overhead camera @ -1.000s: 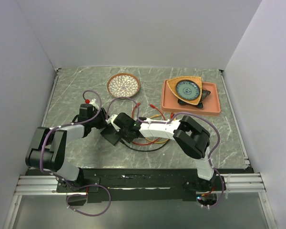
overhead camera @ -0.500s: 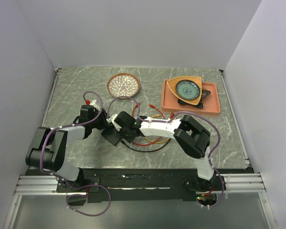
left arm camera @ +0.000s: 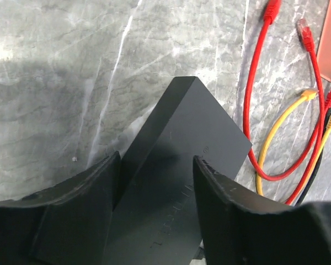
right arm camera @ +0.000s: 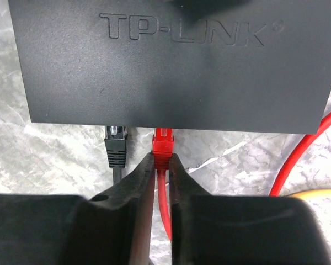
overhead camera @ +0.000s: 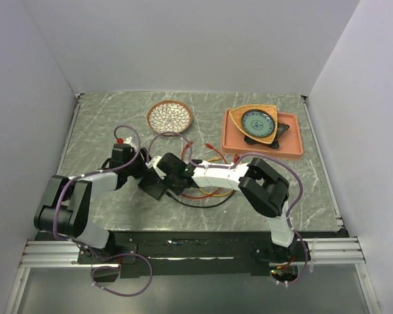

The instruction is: Insert the plug into the switch port

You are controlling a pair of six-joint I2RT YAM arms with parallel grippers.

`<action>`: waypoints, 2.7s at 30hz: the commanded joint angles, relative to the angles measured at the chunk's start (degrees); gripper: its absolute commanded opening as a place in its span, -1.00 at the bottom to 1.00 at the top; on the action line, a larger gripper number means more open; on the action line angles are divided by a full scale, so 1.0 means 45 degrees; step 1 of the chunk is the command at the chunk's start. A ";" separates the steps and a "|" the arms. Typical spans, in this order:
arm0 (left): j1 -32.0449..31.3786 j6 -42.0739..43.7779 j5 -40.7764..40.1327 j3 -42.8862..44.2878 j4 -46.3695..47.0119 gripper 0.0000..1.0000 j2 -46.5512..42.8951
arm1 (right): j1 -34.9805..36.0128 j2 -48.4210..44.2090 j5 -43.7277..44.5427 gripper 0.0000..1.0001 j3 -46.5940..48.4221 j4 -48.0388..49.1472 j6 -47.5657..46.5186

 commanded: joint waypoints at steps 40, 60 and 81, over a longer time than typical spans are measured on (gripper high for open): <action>0.1468 0.0076 0.0379 0.0294 -0.3234 0.37 -0.0912 | 0.0213 -0.3902 -0.1574 -0.11 -0.3949 0.3943 0.0380; 0.1468 0.0193 0.0789 0.0196 -0.3116 0.38 -0.0834 | 0.0194 -0.2866 0.2233 -0.22 -0.2172 0.2342 0.1337; 0.1468 -0.0178 0.1667 -0.0897 -0.2218 0.99 -0.6553 | -0.1877 -0.3022 0.1727 -0.17 -0.2522 0.1970 0.2529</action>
